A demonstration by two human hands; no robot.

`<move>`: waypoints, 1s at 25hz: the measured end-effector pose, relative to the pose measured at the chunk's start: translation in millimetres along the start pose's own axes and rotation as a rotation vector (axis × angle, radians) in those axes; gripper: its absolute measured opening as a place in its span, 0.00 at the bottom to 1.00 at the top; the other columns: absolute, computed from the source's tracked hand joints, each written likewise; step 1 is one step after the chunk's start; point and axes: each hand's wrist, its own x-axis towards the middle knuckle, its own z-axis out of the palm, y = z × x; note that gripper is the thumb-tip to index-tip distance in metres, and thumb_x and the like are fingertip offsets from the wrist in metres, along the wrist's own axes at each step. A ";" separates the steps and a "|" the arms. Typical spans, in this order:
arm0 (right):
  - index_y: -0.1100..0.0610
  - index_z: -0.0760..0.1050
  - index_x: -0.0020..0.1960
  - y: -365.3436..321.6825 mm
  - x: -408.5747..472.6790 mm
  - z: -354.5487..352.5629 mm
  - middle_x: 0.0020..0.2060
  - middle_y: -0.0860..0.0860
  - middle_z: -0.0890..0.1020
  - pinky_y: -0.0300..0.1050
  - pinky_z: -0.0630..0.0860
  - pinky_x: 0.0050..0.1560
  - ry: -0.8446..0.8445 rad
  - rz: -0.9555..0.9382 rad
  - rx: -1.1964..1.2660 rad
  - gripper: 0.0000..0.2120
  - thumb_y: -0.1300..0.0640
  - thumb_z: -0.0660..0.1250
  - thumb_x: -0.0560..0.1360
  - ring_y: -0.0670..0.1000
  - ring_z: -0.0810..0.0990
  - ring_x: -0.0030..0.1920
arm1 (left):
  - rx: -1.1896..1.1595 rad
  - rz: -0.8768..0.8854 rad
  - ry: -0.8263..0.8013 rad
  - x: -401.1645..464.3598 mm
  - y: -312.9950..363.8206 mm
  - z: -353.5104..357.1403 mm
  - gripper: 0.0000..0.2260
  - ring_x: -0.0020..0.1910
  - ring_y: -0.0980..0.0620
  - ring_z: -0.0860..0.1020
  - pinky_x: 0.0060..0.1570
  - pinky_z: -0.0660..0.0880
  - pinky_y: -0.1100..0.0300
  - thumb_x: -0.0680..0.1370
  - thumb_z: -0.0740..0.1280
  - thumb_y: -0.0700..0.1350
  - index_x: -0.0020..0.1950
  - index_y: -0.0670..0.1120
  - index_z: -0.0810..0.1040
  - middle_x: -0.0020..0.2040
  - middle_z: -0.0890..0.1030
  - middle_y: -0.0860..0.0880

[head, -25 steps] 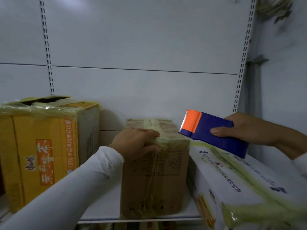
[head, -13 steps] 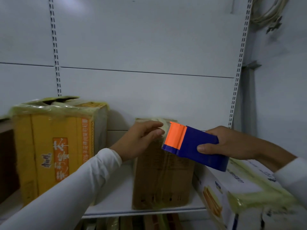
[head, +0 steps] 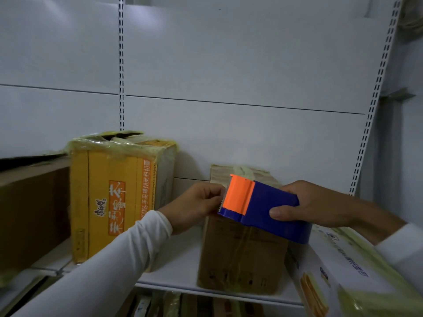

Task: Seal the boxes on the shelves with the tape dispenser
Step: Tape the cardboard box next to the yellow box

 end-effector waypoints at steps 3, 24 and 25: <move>0.50 0.79 0.46 4.9 1.1 -0.6 0.40 0.47 0.86 0.34 0.76 0.37 -0.037 -0.002 0.002 0.13 0.41 0.69 0.71 0.45 0.84 0.38 | 0.107 0.033 0.069 -0.1 -0.7 2.2 0.08 0.43 0.45 0.77 0.49 0.75 0.45 0.80 0.59 0.35 0.49 0.31 0.75 0.44 0.79 0.33; 0.50 0.80 0.45 6.3 -15.2 -63.5 0.44 0.55 0.86 0.43 0.80 0.42 -0.186 0.137 -0.158 0.26 0.27 0.68 0.65 0.57 0.85 0.42 | 0.219 0.057 0.378 4.5 -7.9 -39.9 0.12 0.26 0.54 0.69 0.26 0.68 0.65 0.76 0.67 0.45 0.40 0.37 0.72 0.28 0.74 0.50; 0.51 0.81 0.46 4.8 -15.5 -68.9 0.44 0.55 0.86 0.43 0.80 0.42 -0.186 0.170 -0.164 0.27 0.28 0.69 0.65 0.57 0.86 0.43 | 0.210 0.042 0.372 7.3 -9.0 -41.1 0.11 0.26 0.54 0.69 0.25 0.68 0.65 0.76 0.67 0.45 0.40 0.39 0.72 0.28 0.74 0.50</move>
